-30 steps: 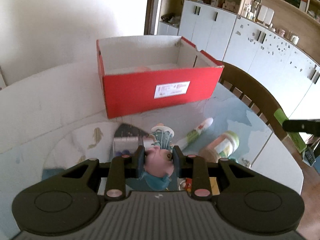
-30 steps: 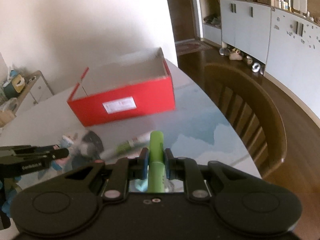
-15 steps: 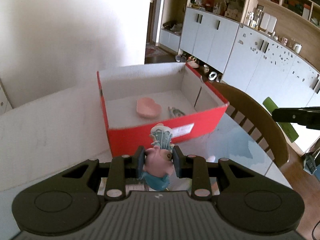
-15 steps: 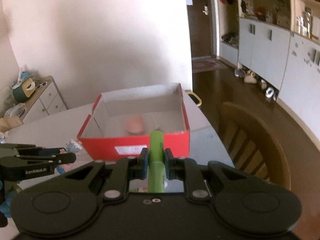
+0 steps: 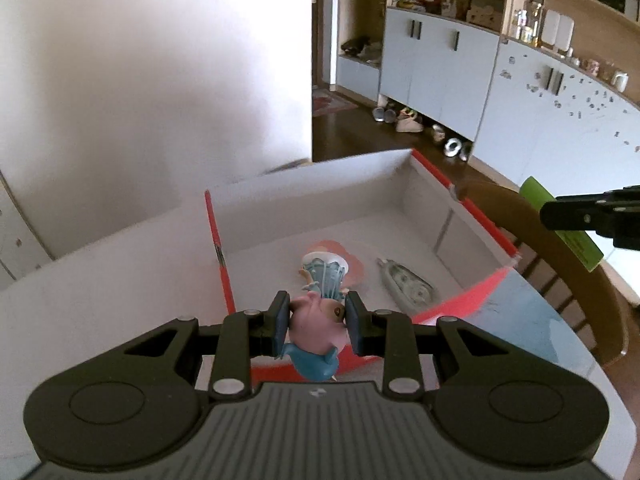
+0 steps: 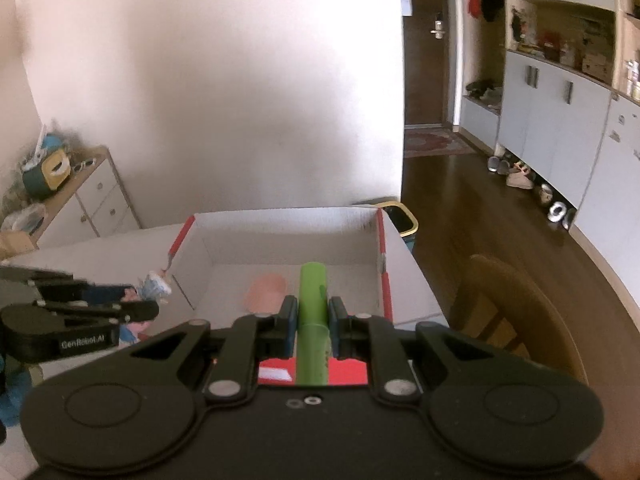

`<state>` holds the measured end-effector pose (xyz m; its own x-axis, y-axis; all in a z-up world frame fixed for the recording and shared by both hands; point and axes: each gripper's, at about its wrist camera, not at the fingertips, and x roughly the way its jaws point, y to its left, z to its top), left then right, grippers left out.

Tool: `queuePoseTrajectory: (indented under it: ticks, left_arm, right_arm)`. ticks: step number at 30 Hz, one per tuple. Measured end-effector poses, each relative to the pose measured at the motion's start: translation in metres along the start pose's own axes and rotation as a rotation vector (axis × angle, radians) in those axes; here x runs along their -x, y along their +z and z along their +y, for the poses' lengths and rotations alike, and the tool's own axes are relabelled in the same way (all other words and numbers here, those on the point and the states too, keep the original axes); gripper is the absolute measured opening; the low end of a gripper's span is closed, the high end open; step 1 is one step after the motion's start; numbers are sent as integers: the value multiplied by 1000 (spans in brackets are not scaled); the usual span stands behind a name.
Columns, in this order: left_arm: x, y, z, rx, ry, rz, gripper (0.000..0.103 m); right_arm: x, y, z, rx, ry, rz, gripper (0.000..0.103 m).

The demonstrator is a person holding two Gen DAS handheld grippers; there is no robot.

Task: Organize rigid objects
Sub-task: 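Carry the pig figurine and green highlighter into the red box with both tools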

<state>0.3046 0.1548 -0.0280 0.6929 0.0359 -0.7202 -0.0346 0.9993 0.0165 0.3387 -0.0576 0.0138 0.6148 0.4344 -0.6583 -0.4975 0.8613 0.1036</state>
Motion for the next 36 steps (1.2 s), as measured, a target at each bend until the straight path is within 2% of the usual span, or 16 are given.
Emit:
queuePoseTrajectory:
  ticks: [13,26,36]
  left_arm:
    - [-77,29,-3,-44,97,98,29]
    - [-160,47,-4,-126,175,270,29]
    - [-190,48,-3,-118,176,353,29]
  right_arm:
    - [-76,15,-5,106,15,77,15]
    - [-144,6,10,178,-9,196,15]
    - [-166,-8,23,208,14,275,15]
